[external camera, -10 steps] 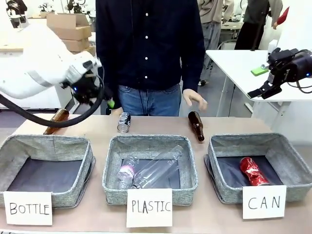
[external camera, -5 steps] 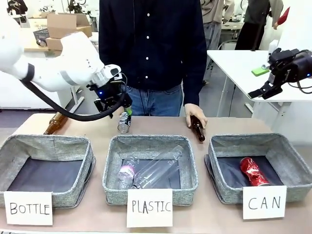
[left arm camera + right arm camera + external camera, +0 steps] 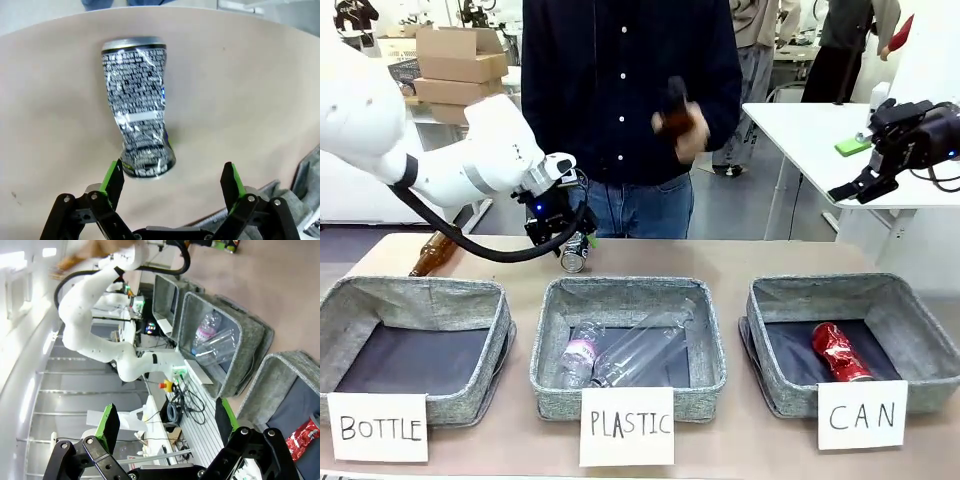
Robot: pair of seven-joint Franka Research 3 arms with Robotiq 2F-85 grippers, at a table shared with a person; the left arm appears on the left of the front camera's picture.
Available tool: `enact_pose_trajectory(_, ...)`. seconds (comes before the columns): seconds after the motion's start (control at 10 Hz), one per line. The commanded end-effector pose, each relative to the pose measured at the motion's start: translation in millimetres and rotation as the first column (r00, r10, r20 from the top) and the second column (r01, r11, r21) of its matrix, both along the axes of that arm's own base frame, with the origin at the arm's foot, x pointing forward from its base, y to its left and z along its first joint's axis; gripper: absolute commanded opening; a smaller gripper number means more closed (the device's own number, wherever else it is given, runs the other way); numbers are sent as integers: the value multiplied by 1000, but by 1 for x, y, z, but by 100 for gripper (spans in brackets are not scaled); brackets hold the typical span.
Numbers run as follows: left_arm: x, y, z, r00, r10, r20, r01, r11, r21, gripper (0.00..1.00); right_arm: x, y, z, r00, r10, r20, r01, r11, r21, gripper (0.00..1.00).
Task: Sort the can waste into the basket.
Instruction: Pick up the can waste from the table and place it in the right Fabric basket.
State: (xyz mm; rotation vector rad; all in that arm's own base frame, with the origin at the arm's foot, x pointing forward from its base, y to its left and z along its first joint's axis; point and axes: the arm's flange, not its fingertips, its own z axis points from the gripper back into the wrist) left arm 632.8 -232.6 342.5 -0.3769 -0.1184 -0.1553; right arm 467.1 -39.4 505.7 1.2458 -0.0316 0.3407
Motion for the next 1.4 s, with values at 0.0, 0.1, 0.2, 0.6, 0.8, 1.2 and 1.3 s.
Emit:
enact_pose_trajectory(0.0, 11, -4, -3, 998, 43, 39, -45, 998, 51, 100, -1, -2, 2, 1000, 16, 21, -16, 1000, -1, 100)
enact_pose_trajectory(0.1, 12, -5, -9, 997, 43, 59, -48, 995, 82, 100, -1, -2, 2, 1000, 16, 21, -16, 1000, -1, 100)
enact_pose_trajectory(0.2, 14, -6, -14, 997, 45, 62, -52, 993, 104, 100, -1, -2, 2, 1000, 16, 21, -16, 1000, -1, 100)
enact_pose_trajectory(0.6, 14, -9, -19, 994, 43, 100, -57, 988, 144, 40, -1, -2, 2, 1000, 16, 21, -16, 1000, -1, 100)
enact_pose_trajectory(0.8, 14, -8, -23, 993, 53, 106, -70, 983, 169, 0, -1, -2, 2, 1000, 16, 21, -16, 1000, -1, 100)
enact_pose_trajectory(1.2, 15, -4, -21, 990, 56, 130, -80, 980, 184, 0, -1, -2, 2, 1000, 16, 21, -16, 1000, -1, 100)
enact_pose_trajectory(1.3, 13, -3, -16, 989, 54, 134, -77, 982, 172, 0, -1, -2, 2, 1000, 16, 21, -16, 1000, -1, 100)
